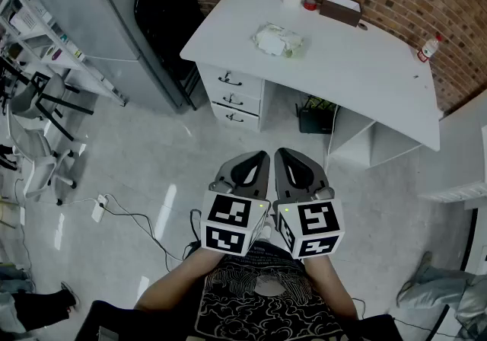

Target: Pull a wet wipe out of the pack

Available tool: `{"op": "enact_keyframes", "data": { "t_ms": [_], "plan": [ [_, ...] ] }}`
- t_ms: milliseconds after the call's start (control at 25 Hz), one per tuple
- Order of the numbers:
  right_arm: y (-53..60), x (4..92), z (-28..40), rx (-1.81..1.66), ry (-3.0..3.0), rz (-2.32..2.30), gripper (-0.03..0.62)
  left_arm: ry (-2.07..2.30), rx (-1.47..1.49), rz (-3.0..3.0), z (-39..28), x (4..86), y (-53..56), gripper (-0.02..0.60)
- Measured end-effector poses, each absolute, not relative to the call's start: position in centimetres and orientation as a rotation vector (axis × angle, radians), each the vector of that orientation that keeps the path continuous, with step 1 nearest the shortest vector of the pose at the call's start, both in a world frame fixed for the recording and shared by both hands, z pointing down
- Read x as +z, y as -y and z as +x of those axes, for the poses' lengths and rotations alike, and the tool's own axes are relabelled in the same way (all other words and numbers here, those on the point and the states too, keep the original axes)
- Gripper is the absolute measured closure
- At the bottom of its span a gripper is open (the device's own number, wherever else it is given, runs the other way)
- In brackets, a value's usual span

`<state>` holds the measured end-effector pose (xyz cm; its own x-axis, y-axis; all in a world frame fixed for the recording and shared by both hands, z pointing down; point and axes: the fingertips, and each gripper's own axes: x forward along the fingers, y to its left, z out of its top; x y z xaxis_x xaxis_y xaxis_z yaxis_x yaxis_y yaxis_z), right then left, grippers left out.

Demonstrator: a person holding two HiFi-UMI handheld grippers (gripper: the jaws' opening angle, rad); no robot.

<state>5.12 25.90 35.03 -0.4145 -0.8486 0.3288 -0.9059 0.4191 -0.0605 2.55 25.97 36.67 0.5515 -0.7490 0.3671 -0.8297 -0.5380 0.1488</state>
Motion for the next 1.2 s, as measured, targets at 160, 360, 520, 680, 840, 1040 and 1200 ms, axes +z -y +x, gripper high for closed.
{"op": "enact_keyframes", "data": {
  "t_ms": [160,360,520,680,840,1040,1200],
  "plan": [
    [-26.1,35.2,6.1,0.341,2.431,1.533,0.577,1.333,0.374,2.484,3.3,36.5,-25.9,0.571],
    [-26.5,35.6,7.2,0.403,2.468,1.509,0.577,1.385,0.349,2.449,4.0,36.5,-25.8,0.571],
    [-26.9,36.0,7.8,0.415,2.484,1.487,0.577,1.398,0.356,2.444,4.9,36.8,-26.2,0.571],
    [-26.7,36.1,8.2,0.417,2.488,1.476,0.577,1.394,0.368,2.451,5.5,37.0,-25.9,0.571],
    [-26.0,36.5,8.7,0.423,2.484,1.474,0.577,1.394,0.378,2.464,6.1,37.2,-25.3,0.571],
    [-24.6,36.9,8.9,0.415,2.472,1.468,0.577,1.374,0.380,2.483,6.6,37.6,-23.9,0.571],
    [-22.9,37.4,8.7,0.413,2.452,1.469,0.576,1.379,0.360,2.489,6.3,37.8,-21.9,0.571]
  ]
}}
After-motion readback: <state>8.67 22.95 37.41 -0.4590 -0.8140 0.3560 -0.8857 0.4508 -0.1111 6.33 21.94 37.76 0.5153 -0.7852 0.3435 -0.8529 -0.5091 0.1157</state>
